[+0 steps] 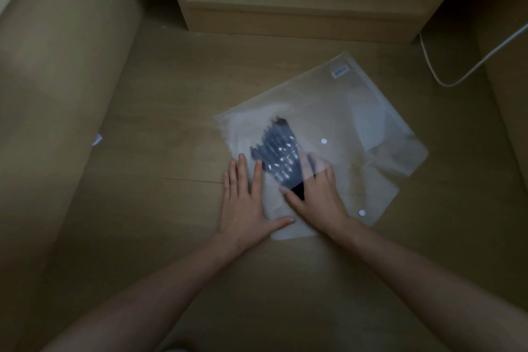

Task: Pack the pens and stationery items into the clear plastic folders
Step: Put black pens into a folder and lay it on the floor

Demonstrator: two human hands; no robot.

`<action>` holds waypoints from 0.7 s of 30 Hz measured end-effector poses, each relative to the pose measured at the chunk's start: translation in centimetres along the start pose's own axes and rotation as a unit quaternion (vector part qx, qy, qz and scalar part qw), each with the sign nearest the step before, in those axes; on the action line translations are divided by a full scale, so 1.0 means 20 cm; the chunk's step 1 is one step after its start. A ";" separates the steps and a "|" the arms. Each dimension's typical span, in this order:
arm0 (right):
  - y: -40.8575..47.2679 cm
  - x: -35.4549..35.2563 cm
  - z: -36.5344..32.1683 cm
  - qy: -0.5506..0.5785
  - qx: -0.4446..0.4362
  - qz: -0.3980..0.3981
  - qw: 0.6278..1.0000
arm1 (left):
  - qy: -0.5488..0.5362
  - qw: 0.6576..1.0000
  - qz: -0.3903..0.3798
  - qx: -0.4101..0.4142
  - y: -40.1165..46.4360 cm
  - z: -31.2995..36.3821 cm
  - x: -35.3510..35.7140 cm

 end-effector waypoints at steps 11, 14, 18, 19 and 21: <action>0.10 0.04 -0.19 0.011 0.014 0.074 0.997 | -0.009 1.000 0.002 0.016 0.00 -0.01 -0.02; 0.14 0.05 -0.21 0.040 0.036 0.061 0.997 | -0.011 1.000 0.003 0.013 0.00 -0.01 -0.02; 0.15 0.08 -0.24 0.113 -0.005 0.007 0.994 | -0.024 0.999 0.022 0.020 0.00 -0.02 -0.01; 0.15 0.07 -0.25 0.133 -0.026 0.007 0.991 | -0.032 0.999 0.030 0.022 0.00 -0.02 0.00; 0.16 0.05 -0.26 0.153 -0.050 0.004 0.987 | -0.043 0.998 0.045 0.024 0.00 -0.02 0.00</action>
Point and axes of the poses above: each hand's wrist, its own y-axis towards the middle knuckle, its own x-axis out of the palm, z = x × y, the point moved 6 cm from there along y, towards the middle knuckle, and after that the axes turned 10 degrees about x, right-handed, at the moved point
